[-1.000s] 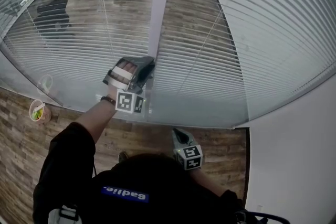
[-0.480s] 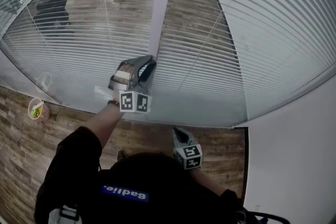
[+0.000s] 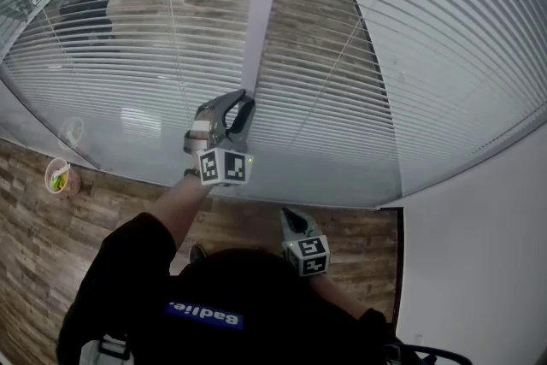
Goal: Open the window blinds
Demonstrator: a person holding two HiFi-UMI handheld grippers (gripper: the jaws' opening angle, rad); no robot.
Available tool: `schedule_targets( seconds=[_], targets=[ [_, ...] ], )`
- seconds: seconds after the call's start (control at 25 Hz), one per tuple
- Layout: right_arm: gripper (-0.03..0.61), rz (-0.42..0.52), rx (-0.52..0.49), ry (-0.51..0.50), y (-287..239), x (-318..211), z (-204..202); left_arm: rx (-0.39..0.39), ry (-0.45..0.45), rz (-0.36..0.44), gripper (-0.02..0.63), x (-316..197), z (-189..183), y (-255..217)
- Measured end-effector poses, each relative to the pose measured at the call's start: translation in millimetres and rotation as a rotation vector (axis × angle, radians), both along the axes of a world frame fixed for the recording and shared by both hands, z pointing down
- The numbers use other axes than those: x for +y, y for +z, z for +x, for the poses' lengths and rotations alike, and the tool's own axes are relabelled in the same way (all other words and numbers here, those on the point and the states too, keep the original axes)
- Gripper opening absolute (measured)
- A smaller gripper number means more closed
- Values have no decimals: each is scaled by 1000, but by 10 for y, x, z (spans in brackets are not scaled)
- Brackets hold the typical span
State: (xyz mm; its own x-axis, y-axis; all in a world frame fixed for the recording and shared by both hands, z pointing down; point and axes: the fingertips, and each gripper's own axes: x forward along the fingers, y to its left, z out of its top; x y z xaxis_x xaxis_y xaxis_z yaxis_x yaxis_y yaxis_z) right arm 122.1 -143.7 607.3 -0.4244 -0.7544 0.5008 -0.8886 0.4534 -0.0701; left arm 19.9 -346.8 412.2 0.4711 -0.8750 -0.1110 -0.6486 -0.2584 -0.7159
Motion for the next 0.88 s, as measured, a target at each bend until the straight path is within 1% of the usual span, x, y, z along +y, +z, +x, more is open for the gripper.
schedule_targets(
  seconds=[0.2, 0.44, 0.64, 0.72, 0.88],
  targets=[
    [3, 2, -8, -13, 14, 11, -6, 27, 5, -17, 121, -7, 12, 2],
    [5, -2, -14, -19, 6, 26, -29, 93, -12, -70, 121, -14, 3, -4],
    [4, -8, -14, -24, 0, 12, -42, 151, -21, -97, 123, -39, -1, -9],
    [5, -11, -13, -27, 3, 9, -39, 159, -22, -102, 123, -50, 5, -1],
    [6, -17, -6, -33, 24, 6, -33, 145, -17, -101, 126, -61, 18, 17]
  ],
)
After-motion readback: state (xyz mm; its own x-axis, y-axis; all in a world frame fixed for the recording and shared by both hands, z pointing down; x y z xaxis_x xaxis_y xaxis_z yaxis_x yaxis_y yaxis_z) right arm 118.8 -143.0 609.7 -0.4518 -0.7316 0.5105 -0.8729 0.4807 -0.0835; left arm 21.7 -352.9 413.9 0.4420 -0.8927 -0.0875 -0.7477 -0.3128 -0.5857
